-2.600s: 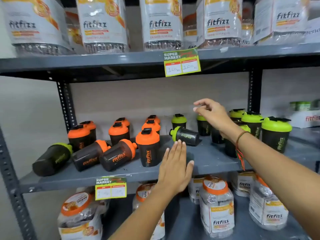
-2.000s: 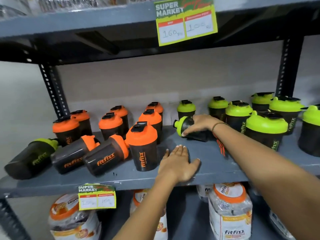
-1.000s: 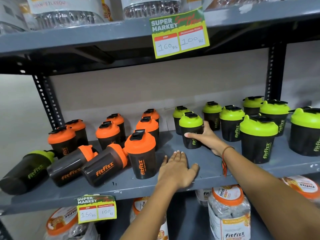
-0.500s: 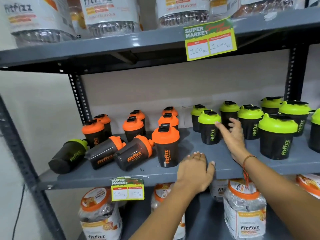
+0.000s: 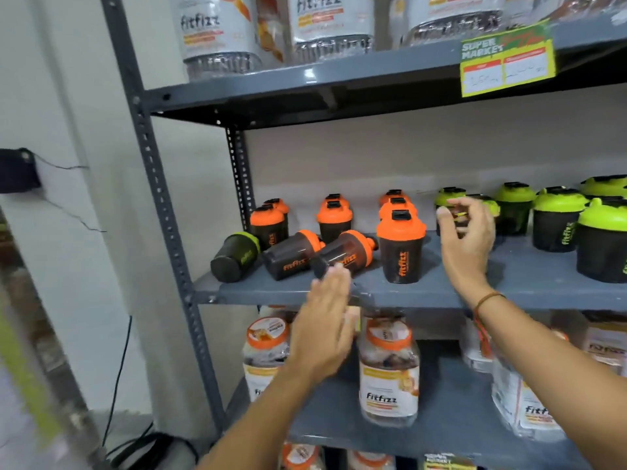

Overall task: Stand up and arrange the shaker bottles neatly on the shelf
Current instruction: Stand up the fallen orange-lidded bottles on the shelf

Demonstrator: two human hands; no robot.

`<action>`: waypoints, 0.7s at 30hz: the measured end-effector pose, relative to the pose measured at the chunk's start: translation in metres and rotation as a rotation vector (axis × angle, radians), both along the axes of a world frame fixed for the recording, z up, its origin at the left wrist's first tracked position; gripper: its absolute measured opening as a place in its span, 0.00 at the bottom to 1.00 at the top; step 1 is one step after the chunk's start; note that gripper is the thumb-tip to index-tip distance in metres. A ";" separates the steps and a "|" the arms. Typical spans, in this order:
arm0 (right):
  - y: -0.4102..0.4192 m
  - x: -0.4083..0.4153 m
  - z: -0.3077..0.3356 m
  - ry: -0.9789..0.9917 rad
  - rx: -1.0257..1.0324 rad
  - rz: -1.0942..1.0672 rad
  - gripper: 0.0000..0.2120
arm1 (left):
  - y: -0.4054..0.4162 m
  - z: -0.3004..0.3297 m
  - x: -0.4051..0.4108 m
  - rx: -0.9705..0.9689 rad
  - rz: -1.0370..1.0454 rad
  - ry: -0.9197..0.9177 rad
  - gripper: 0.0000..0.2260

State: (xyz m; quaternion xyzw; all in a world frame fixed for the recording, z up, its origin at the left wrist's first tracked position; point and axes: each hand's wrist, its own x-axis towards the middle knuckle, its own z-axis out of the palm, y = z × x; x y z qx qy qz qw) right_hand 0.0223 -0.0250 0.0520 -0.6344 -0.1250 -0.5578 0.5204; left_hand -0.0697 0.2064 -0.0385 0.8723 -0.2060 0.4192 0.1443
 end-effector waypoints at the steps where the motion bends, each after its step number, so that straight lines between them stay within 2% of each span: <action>1: 0.010 -0.008 -0.001 -0.029 -0.046 -0.007 0.11 | 0.018 -0.002 0.000 -0.045 0.084 0.028 0.27; 5: 0.054 -0.036 0.002 -0.079 -0.364 0.050 0.12 | 0.076 0.002 0.011 -0.136 0.397 0.173 0.29; 8: 0.081 -0.044 0.013 0.088 -0.771 0.045 0.17 | 0.102 0.009 0.022 -0.113 0.523 0.356 0.29; 10: 0.094 -0.043 0.021 0.205 -1.030 -0.049 0.24 | 0.110 0.013 0.027 -0.076 0.563 0.447 0.29; 13: 0.107 -0.032 0.032 0.415 -1.314 -0.208 0.33 | 0.115 0.016 0.033 -0.023 0.579 0.525 0.29; 16: 0.118 -0.016 0.034 0.507 -1.512 -0.355 0.34 | 0.117 0.018 0.039 -0.002 0.582 0.527 0.29; 19: 0.125 0.000 0.027 0.457 -1.615 -0.457 0.32 | 0.119 0.017 0.042 0.019 0.576 0.504 0.30; 21: 0.127 0.008 0.023 0.427 -1.624 -0.444 0.32 | 0.121 0.014 0.042 0.023 0.569 0.487 0.30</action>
